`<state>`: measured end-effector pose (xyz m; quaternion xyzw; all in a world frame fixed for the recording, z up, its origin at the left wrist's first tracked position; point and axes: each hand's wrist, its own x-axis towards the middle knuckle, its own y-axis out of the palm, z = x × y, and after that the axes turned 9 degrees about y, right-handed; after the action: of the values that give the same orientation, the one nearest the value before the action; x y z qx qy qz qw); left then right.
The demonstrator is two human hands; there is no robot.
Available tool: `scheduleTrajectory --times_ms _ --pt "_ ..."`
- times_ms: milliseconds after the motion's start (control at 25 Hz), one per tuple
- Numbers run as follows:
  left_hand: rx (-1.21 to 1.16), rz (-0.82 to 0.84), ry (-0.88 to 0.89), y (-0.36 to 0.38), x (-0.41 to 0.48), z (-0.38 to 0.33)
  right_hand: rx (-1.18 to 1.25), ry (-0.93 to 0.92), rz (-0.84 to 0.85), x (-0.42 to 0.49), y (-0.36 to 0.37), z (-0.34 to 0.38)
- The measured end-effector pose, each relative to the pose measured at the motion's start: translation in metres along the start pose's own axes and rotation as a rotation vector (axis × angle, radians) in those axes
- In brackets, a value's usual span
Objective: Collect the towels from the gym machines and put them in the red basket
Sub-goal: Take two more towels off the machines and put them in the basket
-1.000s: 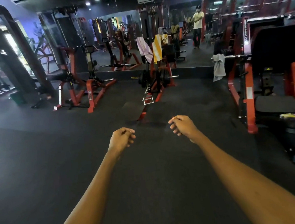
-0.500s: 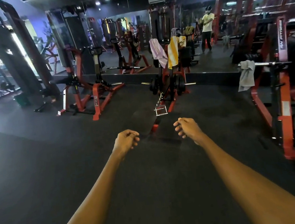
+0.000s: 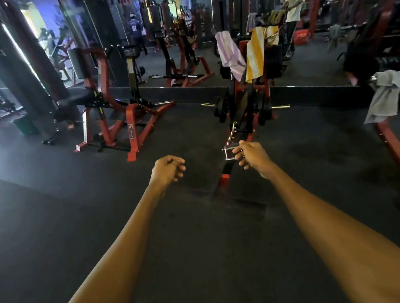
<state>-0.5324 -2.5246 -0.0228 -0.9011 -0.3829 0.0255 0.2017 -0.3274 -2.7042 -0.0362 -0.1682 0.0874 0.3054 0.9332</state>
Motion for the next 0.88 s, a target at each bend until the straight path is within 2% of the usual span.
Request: scheduleTrajectory --times_ms 240,440,720,880 --pt "0.013 -0.056 -0.025 -0.035 0.168 0.021 0.001 0.021 0.029 0.172 0.051 0.071" --pt "0.003 -0.078 -0.032 -0.076 0.312 0.069 -0.033 0.013 0.025 0.308 0.113 0.114" --pt "-0.034 0.004 -0.01 -0.131 0.507 0.123 -0.007 0.048 -0.023 0.468 0.202 0.172" --pt "-0.026 -0.003 -0.005 -0.163 0.614 0.137 -0.015 0.04 -0.058 0.556 0.243 0.22"
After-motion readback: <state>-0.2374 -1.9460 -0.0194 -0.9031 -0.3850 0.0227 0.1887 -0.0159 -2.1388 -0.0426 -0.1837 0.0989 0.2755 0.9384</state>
